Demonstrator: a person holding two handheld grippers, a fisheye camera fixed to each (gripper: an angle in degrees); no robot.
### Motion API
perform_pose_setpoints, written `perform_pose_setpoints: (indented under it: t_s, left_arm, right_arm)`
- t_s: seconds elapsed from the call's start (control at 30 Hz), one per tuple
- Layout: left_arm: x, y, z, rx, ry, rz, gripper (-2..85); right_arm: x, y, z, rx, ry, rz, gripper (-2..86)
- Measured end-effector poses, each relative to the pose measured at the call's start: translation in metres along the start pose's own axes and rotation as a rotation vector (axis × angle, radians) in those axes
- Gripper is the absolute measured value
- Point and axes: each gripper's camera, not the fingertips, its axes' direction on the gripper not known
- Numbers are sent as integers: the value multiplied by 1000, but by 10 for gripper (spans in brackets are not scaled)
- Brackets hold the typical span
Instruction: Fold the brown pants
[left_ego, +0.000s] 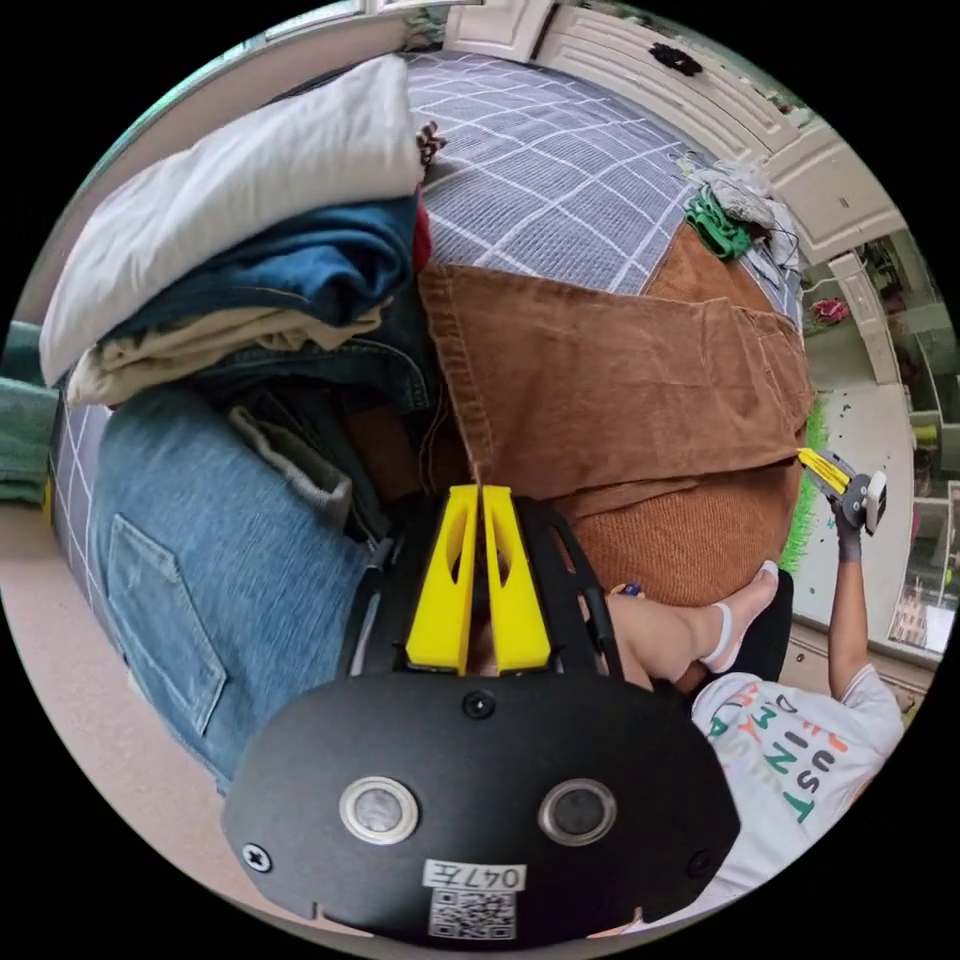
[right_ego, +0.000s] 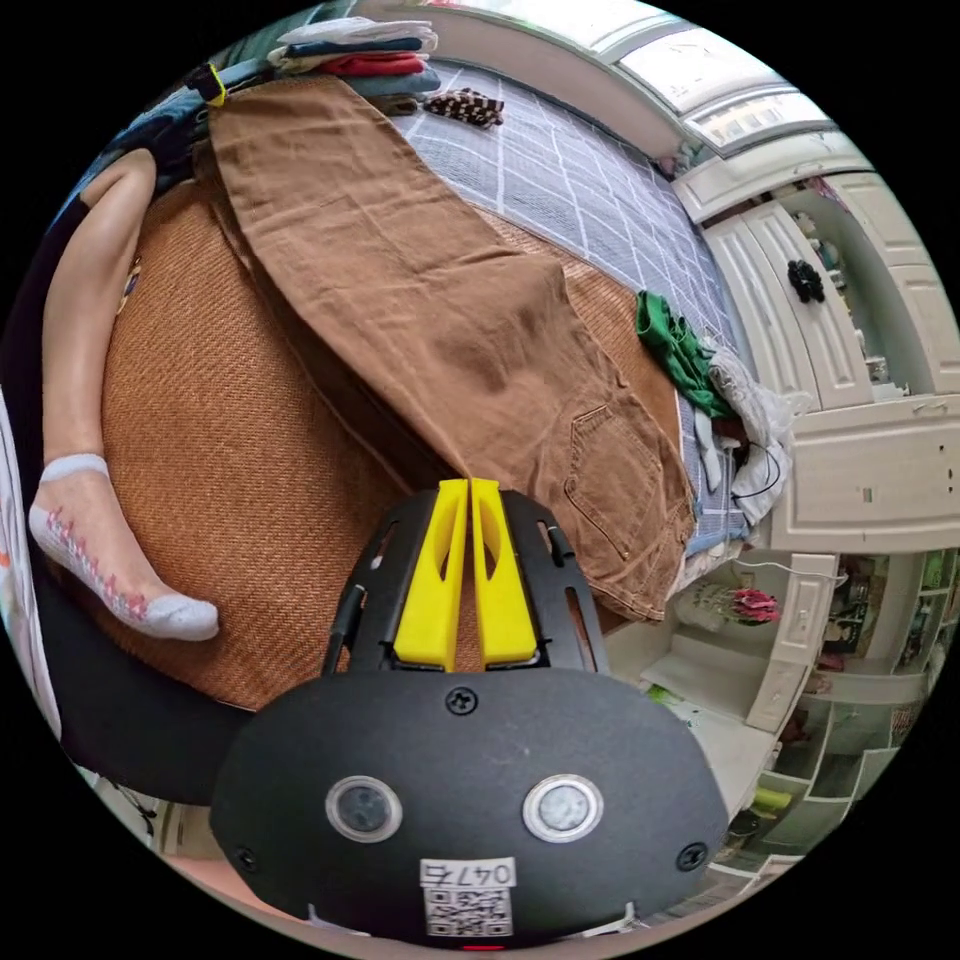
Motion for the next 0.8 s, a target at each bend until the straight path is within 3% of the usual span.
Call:
perform_pose_setpoints:
  t_s: [0.13, 0.33, 0.47, 0.63, 0.8]
  left_arm:
    - [14, -16, 35, -193, -111, 59, -10]
    - [14, -41, 69, -270, -176, 28, -7]
    - [7, -34, 63, -263, -167, 16, 7]
    - [0, -2, 5, -83, -129, -55, 106]
    - [36, 16, -37, 58, -95, 14, 108]
  right_arm:
    - [-7, 14, 23, -38, -32, -74, -4]
    - [-19, 29, 59, -107, -18, -140, -4]
    - [-4, 60, 65, -65, -44, -55, 5]
    - [44, 134, 61, 87, -195, 250, 35]
    - [137, 267, 100, 187, -272, 849, 55]
